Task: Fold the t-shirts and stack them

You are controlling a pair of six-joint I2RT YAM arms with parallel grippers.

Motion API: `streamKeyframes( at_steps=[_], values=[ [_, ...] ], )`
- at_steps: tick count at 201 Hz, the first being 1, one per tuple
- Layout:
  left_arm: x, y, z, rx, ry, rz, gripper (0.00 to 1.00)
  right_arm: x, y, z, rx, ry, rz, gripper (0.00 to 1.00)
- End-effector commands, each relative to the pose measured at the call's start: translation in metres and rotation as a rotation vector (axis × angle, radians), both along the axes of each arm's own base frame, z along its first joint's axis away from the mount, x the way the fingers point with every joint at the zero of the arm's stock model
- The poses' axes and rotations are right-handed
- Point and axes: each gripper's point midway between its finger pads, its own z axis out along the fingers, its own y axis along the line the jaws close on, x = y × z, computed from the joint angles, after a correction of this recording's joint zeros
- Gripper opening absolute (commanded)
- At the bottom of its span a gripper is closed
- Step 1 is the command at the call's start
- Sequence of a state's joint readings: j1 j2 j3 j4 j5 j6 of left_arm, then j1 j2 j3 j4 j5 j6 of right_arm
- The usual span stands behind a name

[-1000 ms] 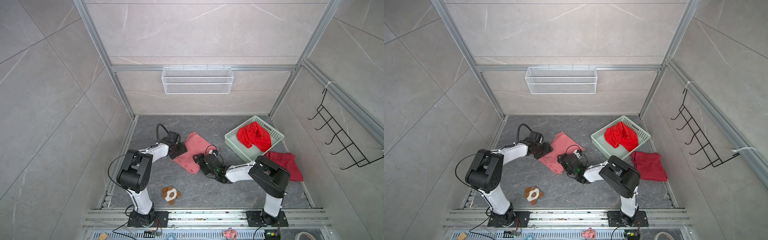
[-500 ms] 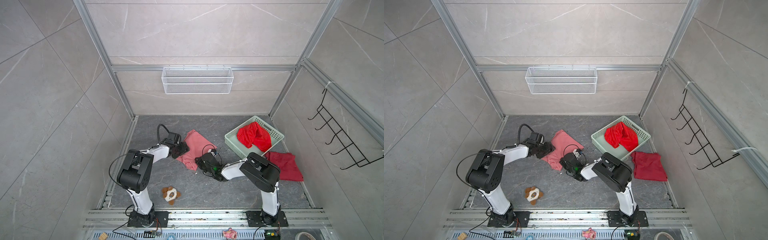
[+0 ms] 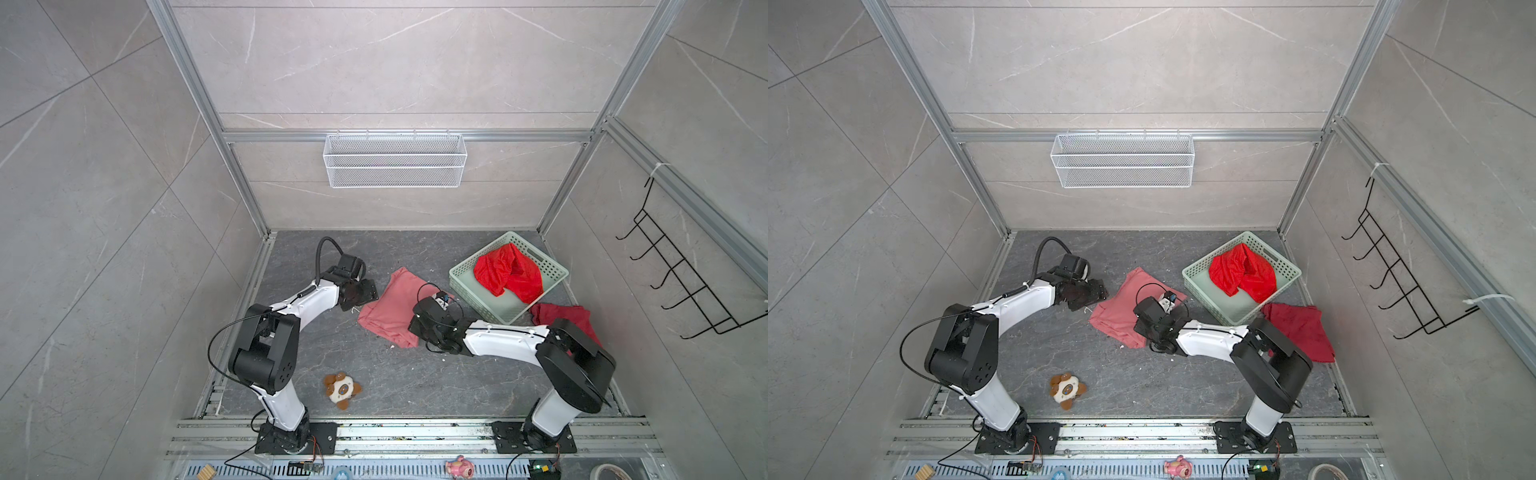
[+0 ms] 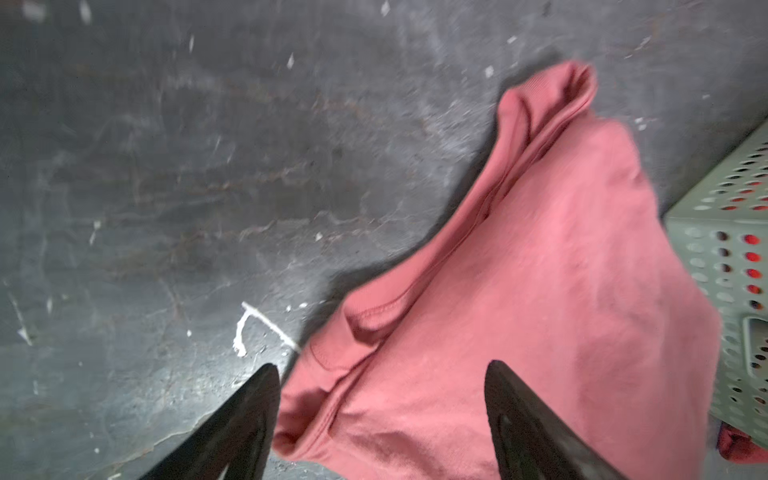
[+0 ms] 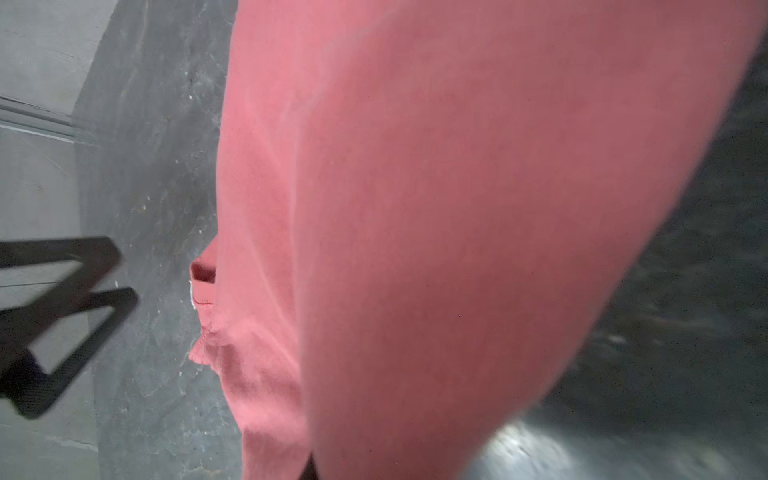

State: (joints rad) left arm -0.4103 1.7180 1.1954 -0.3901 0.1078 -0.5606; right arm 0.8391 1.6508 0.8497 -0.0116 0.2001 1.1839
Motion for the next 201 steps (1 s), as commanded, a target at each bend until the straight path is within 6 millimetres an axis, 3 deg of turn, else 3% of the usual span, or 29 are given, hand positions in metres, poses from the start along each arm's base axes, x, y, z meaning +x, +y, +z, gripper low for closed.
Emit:
streamKeyframes(
  at_steps=[1,47,81,101,133,161,166,201],
  values=[
    [0.002,-0.047,0.05,-0.028,-0.114,-0.205,0.8,-0.036,-0.034,-0.031,-0.105,0.117,0.028,0.0],
    [0.011,-0.137,0.06,-0.115,-0.151,-0.426,0.8,-0.069,-0.067,-0.06,-0.078,0.183,-0.049,0.0],
    [-0.007,-0.209,0.063,-0.263,-0.142,-0.578,0.8,-0.089,-0.091,-0.065,-0.102,0.228,-0.089,0.0],
    [-0.011,-0.239,0.059,-0.324,-0.132,-0.597,0.8,-0.104,-0.107,-0.07,-0.1,0.255,-0.117,0.0],
    [0.001,-0.268,0.034,-0.318,-0.102,-0.57,0.79,-0.121,-0.127,-0.074,-0.081,0.27,-0.164,0.0],
    [0.005,-0.281,0.01,-0.283,-0.077,-0.556,0.79,-0.124,-0.138,-0.064,-0.113,0.254,-0.173,0.0],
    [0.007,-0.282,-0.011,-0.257,-0.045,-0.549,0.79,-0.124,-0.139,-0.062,-0.117,0.251,-0.17,0.0],
    [0.04,-0.294,-0.032,-0.234,-0.084,-0.491,0.79,-0.124,-0.141,-0.051,-0.133,0.242,-0.159,0.0]
  ],
)
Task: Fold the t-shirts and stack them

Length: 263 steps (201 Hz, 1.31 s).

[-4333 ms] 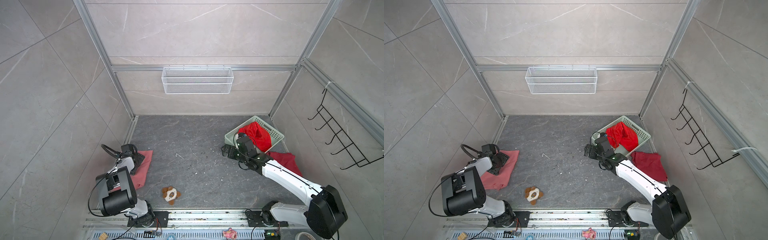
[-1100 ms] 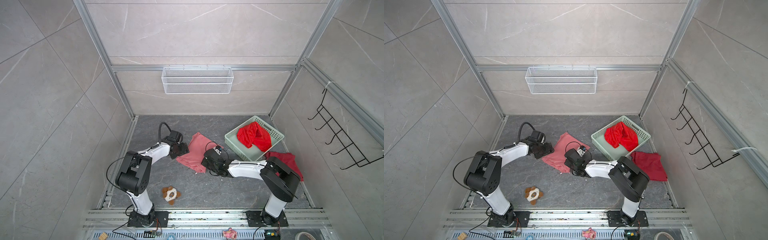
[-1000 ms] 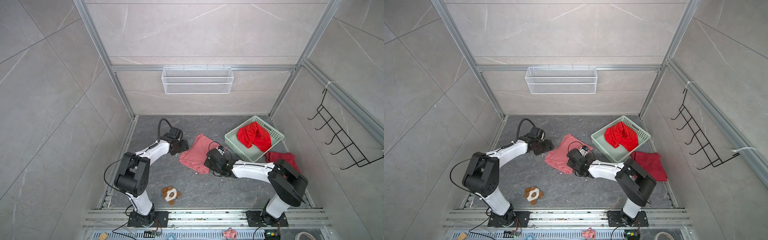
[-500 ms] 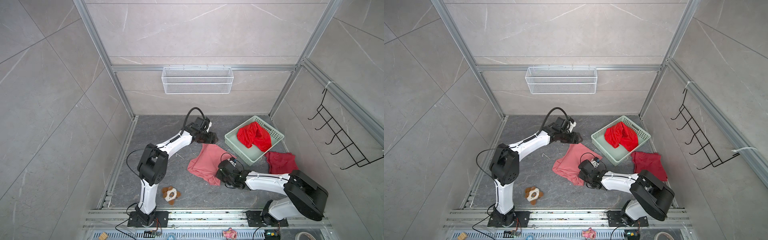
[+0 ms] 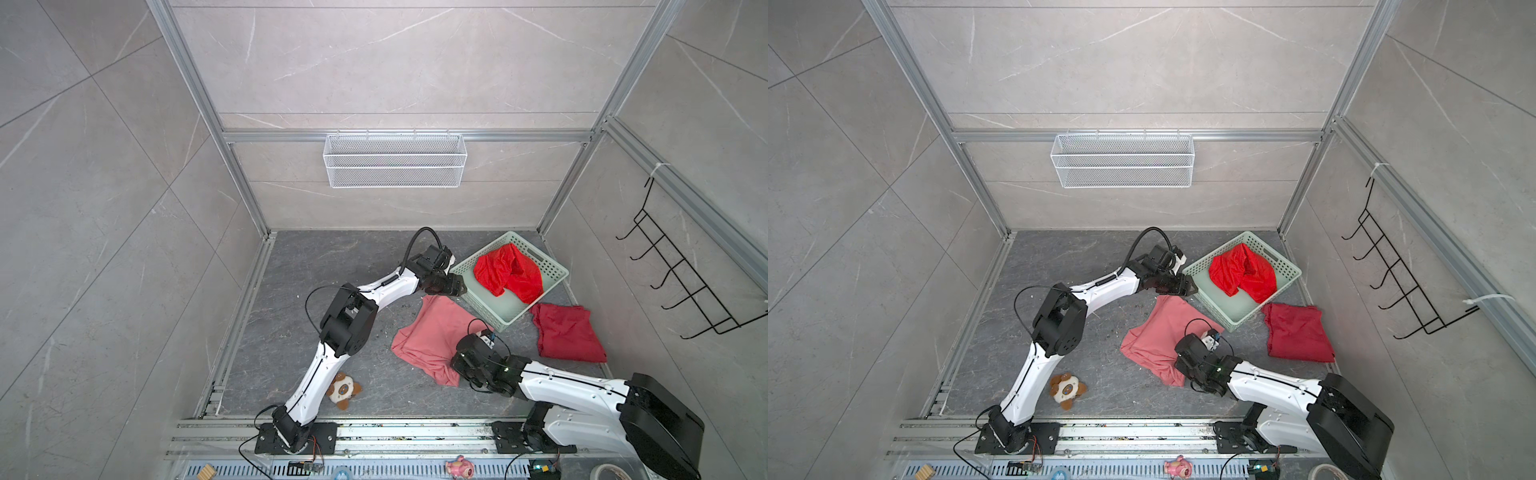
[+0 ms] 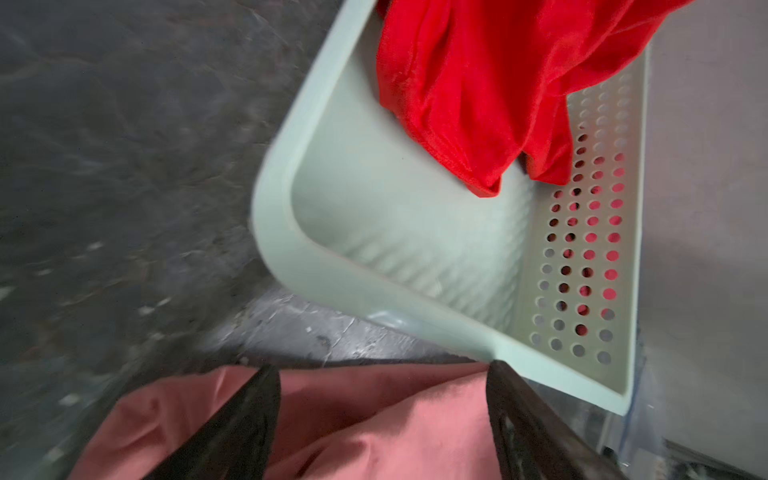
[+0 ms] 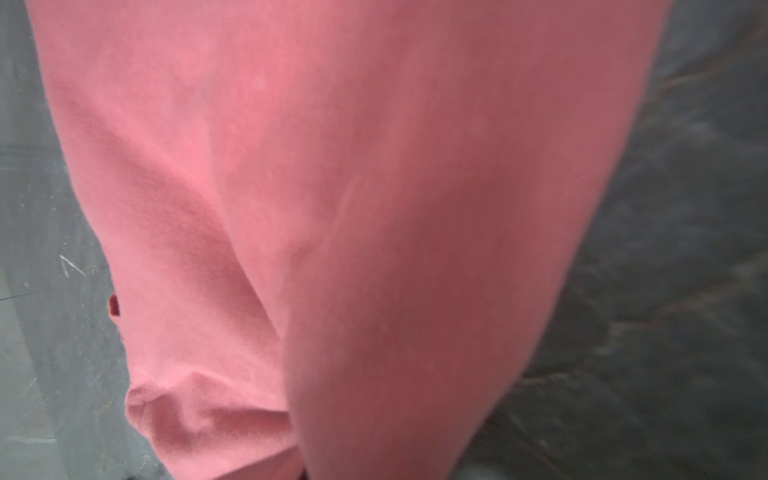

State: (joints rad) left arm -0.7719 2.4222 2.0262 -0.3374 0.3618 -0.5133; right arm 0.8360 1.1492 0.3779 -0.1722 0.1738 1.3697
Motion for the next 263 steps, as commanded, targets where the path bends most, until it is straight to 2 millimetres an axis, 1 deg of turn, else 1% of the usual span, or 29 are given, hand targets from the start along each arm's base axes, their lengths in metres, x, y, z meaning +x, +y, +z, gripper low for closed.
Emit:
streamKeyframes(
  at_steps=[1,5,17,29,42,47,67,77,94,105,117,133,135,139,141,143,150,165,168,169,170,174,179,181,184,197,223,244,263],
  values=[
    [0.025,-0.005,-0.012,0.013,-0.02,0.067,0.79,-0.021,-0.032,-0.016,-0.143,0.094,-0.01,0.0],
    [0.031,-0.006,-0.009,0.01,-0.034,0.08,0.78,-0.021,-0.032,-0.015,-0.144,0.095,-0.008,0.0],
    [0.051,-0.006,-0.01,0.006,-0.047,0.14,0.78,-0.022,-0.033,-0.014,-0.152,0.098,-0.008,0.0],
    [0.073,0.001,-0.016,-0.001,-0.027,0.226,0.78,-0.022,-0.034,-0.012,-0.156,0.098,-0.008,0.0],
    [0.097,0.013,-0.022,-0.016,0.002,0.329,0.77,-0.022,-0.034,-0.011,-0.158,0.097,-0.01,0.0],
    [0.103,0.018,-0.027,-0.018,0.009,0.357,0.77,-0.021,-0.035,-0.009,-0.158,0.094,-0.011,0.0],
    [0.126,0.029,-0.026,-0.048,-0.013,0.454,0.78,-0.02,-0.036,-0.005,-0.174,0.087,-0.008,0.0],
    [0.135,0.031,-0.025,-0.082,-0.011,0.486,0.78,-0.019,-0.037,-0.004,-0.189,0.083,-0.006,0.0],
    [0.147,0.028,-0.016,-0.149,-0.024,0.508,0.78,-0.016,-0.041,0.001,-0.228,0.074,-0.005,0.0],
    [0.15,0.029,-0.01,-0.167,-0.031,0.507,0.78,-0.015,-0.048,0.006,-0.268,0.074,-0.012,0.0],
    [0.145,0.029,0.0,-0.159,-0.04,0.469,0.78,-0.015,-0.058,0.014,-0.317,0.083,-0.026,0.0],
    [0.13,0.032,0.017,-0.13,-0.069,0.398,0.78,-0.022,-0.072,0.022,-0.363,0.104,-0.048,0.0],
    [0.127,0.032,0.017,-0.128,-0.067,0.387,0.78,-0.023,-0.074,0.023,-0.367,0.107,-0.051,0.0],
    [0.121,0.032,0.022,-0.133,-0.07,0.364,0.78,-0.025,-0.077,0.023,-0.375,0.111,-0.055,0.0],
    [0.119,0.032,0.028,-0.141,-0.075,0.352,0.78,-0.026,-0.078,0.024,-0.377,0.113,-0.057,0.0],
    [0.115,0.031,0.027,-0.142,-0.071,0.338,0.78,-0.027,-0.08,0.024,-0.379,0.114,-0.06,0.0],
    [0.103,0.031,0.036,-0.152,-0.075,0.293,0.78,-0.032,-0.087,0.023,-0.386,0.123,-0.075,0.0],
    [0.069,0.025,0.049,-0.143,-0.093,0.178,0.78,-0.04,-0.096,0.017,-0.375,0.125,-0.099,0.0],
    [0.062,0.025,0.051,-0.136,-0.094,0.16,0.78,-0.041,-0.097,0.016,-0.369,0.125,-0.107,0.0],
    [0.06,0.024,0.047,-0.13,-0.088,0.157,0.78,-0.041,-0.097,0.016,-0.369,0.125,-0.107,0.0],
    [0.058,0.023,0.051,-0.133,-0.093,0.152,0.78,-0.041,-0.097,0.016,-0.364,0.123,-0.11,0.0],
    [0.049,0.022,0.053,-0.125,-0.094,0.13,0.78,-0.043,-0.099,0.014,-0.357,0.12,-0.117,0.0],
    [0.038,0.02,0.046,-0.111,-0.08,0.098,0.78,-0.044,-0.1,0.012,-0.345,0.114,-0.125,0.0],
    [0.031,0.018,0.058,-0.123,-0.092,0.081,0.78,-0.044,-0.101,0.011,-0.344,0.113,-0.126,0.0],
    [0.025,0.017,0.062,-0.126,-0.09,0.064,0.78,-0.044,-0.101,0.011,-0.336,0.105,-0.13,0.0],
    [-0.003,0.009,0.062,-0.126,-0.059,0.01,0.78,-0.048,-0.106,0.006,-0.324,0.095,-0.148,0.0],
    [-0.049,-0.01,0.071,-0.168,-0.017,-0.086,0.78,-0.045,-0.105,0.004,-0.303,0.065,-0.141,0.0],
    [-0.082,-0.029,0.082,-0.213,0.025,-0.154,0.79,-0.045,-0.104,0.002,-0.324,0.093,-0.134,0.0],
    [-0.11,-0.043,0.081,-0.23,0.101,-0.189,0.79,-0.046,-0.1,0.001,-0.335,0.123,-0.121,0.0]
  ],
)
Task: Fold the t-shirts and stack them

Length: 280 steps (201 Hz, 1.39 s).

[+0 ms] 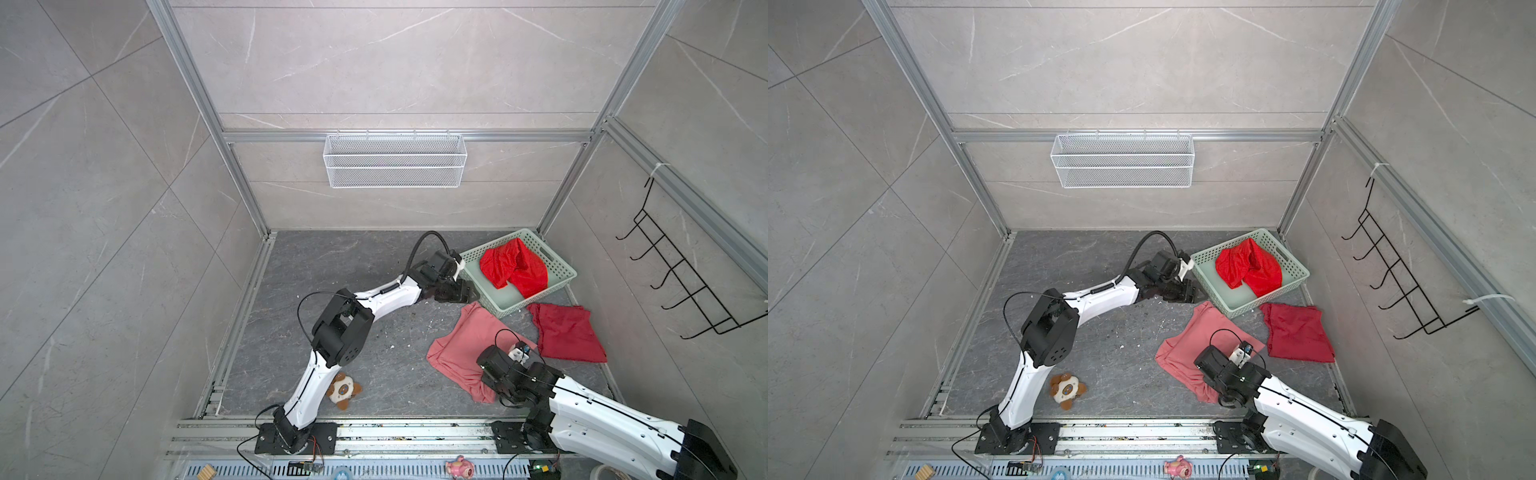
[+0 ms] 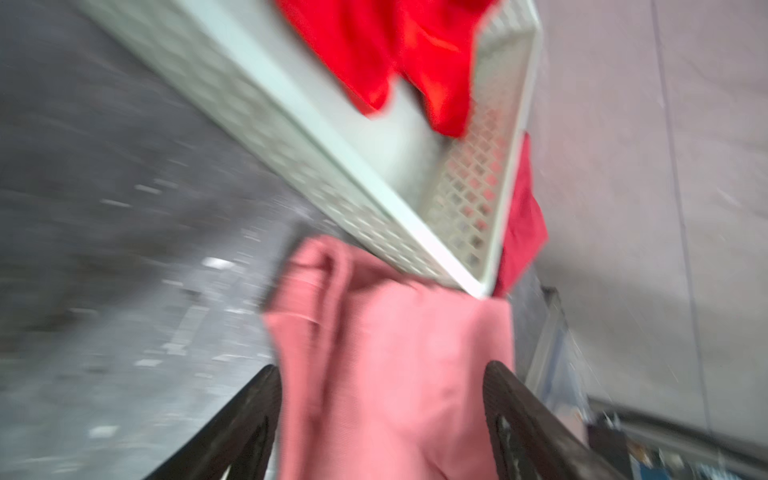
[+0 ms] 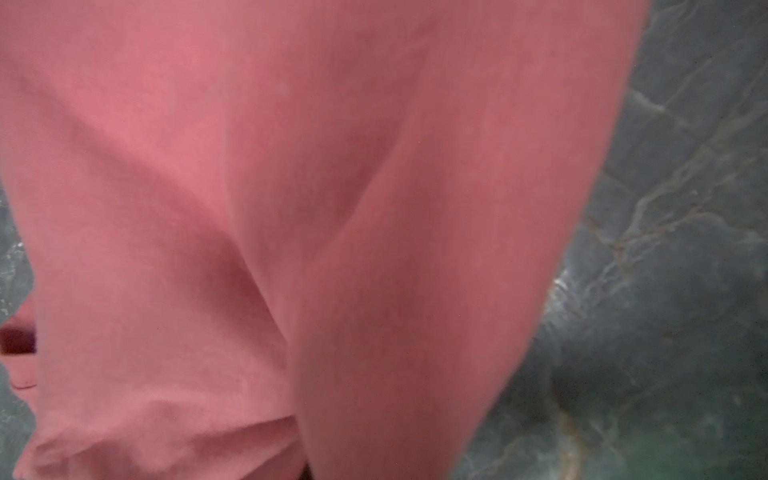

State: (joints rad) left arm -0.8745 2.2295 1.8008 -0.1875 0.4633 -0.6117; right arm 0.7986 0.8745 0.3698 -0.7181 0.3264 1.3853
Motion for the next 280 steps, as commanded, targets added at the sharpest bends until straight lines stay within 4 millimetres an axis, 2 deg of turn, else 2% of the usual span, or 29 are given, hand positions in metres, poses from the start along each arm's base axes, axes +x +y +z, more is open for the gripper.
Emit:
streamKeyframes(
  at_steps=[1,37,69,75,77,79,120,159,199,240,280],
  values=[
    [-0.032,-0.014,0.029,-0.082,0.057,-0.08,0.79,-0.002,-0.004,-0.002,-0.041,0.035,-0.01,0.0],
    [-0.071,-0.039,0.017,-0.142,0.208,-0.141,0.78,0.01,0.017,-0.001,0.041,-0.008,0.033,0.0],
    [-0.085,-0.071,0.025,-0.273,0.255,-0.2,0.78,0.009,0.023,-0.004,0.048,0.01,0.069,0.0],
    [-0.087,-0.077,0.032,-0.299,0.256,-0.213,0.78,0.009,0.024,-0.004,0.051,0.012,0.071,0.0],
    [-0.087,-0.08,0.019,-0.288,0.275,-0.212,0.78,0.009,0.024,-0.005,0.052,0.013,0.073,0.0],
    [-0.088,-0.082,0.016,-0.29,0.281,-0.215,0.78,0.009,0.025,-0.005,0.054,0.013,0.075,0.0],
    [-0.084,-0.118,-0.01,-0.364,0.326,-0.237,0.78,0.014,0.032,-0.003,0.08,-0.007,0.097,0.0],
    [-0.05,-0.13,-0.028,-0.407,0.238,-0.136,0.79,0.013,0.039,-0.004,0.1,0.006,0.125,0.0],
    [0.006,-0.123,-0.036,-0.356,0.069,0.05,0.79,0.012,0.04,-0.006,0.105,0.016,0.125,0.0],
    [0.059,-0.114,-0.028,-0.343,-0.095,0.228,0.8,0.014,0.04,-0.006,0.101,0.014,0.114,0.0],
    [0.098,-0.11,-0.013,-0.398,-0.154,0.332,0.81,0.019,0.04,-0.006,0.083,0.003,0.102,0.0]
  ],
)
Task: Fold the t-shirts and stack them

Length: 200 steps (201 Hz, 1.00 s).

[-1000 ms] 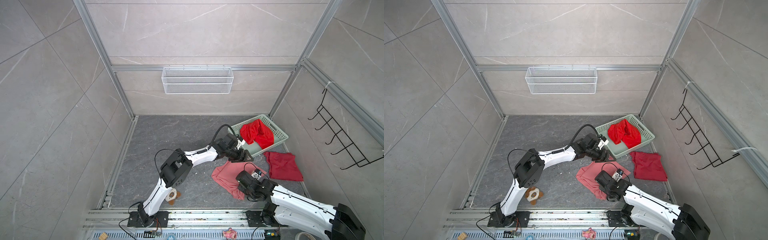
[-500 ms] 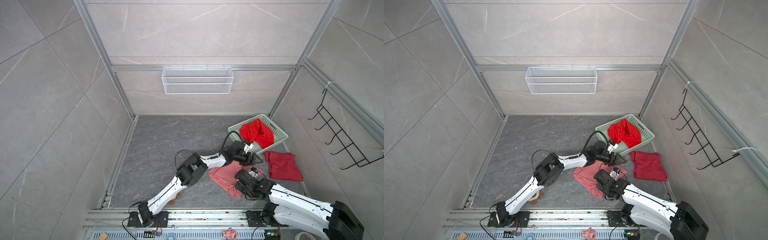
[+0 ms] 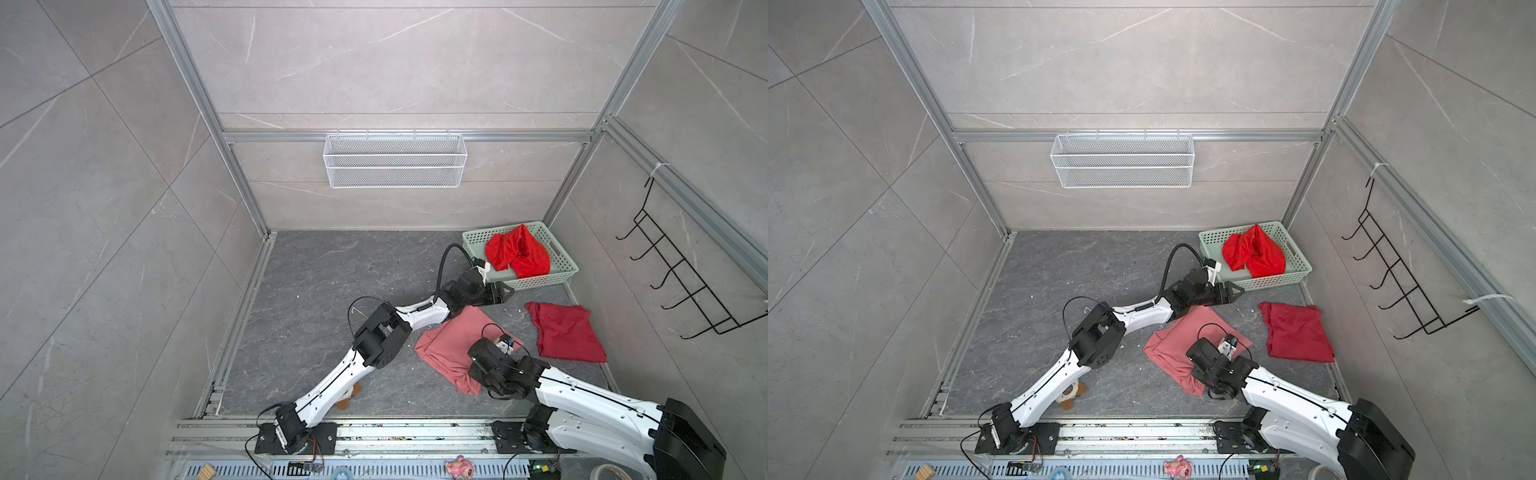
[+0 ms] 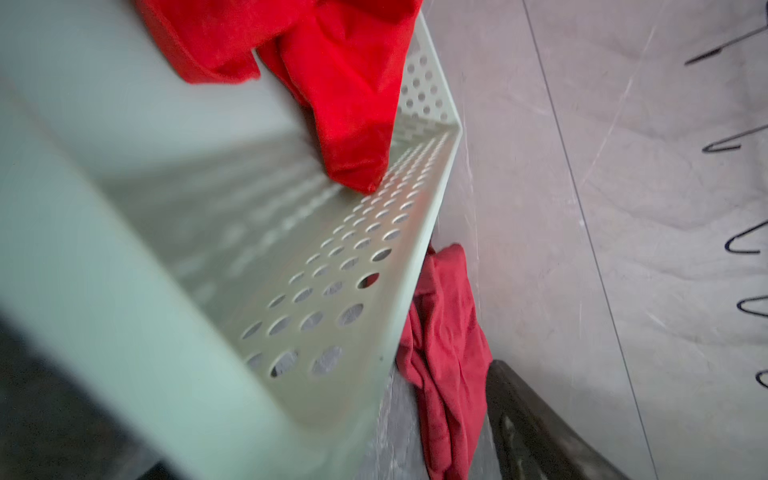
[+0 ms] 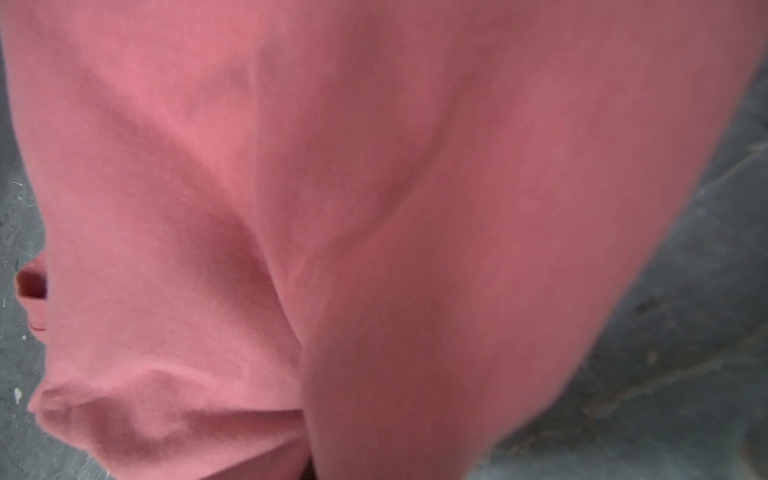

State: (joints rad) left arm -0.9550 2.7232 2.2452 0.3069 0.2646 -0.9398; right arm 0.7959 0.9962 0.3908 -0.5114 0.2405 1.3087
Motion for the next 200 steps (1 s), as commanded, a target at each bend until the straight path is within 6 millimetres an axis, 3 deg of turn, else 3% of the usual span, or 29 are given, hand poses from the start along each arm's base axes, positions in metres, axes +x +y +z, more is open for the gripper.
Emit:
streamKeyframes(
  at_steps=[1,19,36,65,67,69,74,110,145,172,200],
  values=[
    [0.036,0.008,0.016,-0.036,-0.088,0.111,0.81,-0.001,-0.001,-0.005,-0.018,0.018,0.008,0.0],
    [0.046,0.02,0.026,-0.054,-0.085,0.115,0.81,0.005,-0.002,0.001,-0.042,-0.003,-0.004,0.0],
    [0.044,0.04,0.044,-0.046,-0.118,0.101,0.81,0.012,-0.002,0.009,-0.058,-0.026,-0.013,0.0],
    [0.017,0.08,0.079,0.025,-0.184,0.025,0.8,0.027,-0.002,0.026,-0.103,-0.076,-0.018,0.0],
    [0.014,0.083,0.072,0.043,-0.177,0.017,0.8,0.028,-0.002,0.027,-0.108,-0.08,-0.019,0.0],
    [0.011,0.087,0.086,0.038,-0.188,0.013,0.8,0.029,-0.002,0.028,-0.113,-0.082,-0.018,0.0],
    [0.005,0.097,0.094,0.053,-0.198,0.004,0.8,0.032,-0.002,0.033,-0.127,-0.091,-0.014,0.0],
    [-0.032,0.171,0.093,0.218,-0.215,0.034,0.81,0.056,-0.004,0.061,-0.189,-0.154,-0.053,0.0],
    [-0.037,0.233,0.093,0.292,-0.223,0.132,0.81,0.09,-0.007,0.097,-0.24,-0.21,-0.071,0.0],
    [-0.037,0.259,0.092,0.311,-0.222,0.185,0.8,0.117,-0.02,0.125,-0.294,-0.231,-0.083,0.0],
    [-0.039,0.267,0.091,0.319,-0.224,0.2,0.8,0.141,-0.038,0.149,-0.326,-0.245,-0.071,0.0]
  ],
)
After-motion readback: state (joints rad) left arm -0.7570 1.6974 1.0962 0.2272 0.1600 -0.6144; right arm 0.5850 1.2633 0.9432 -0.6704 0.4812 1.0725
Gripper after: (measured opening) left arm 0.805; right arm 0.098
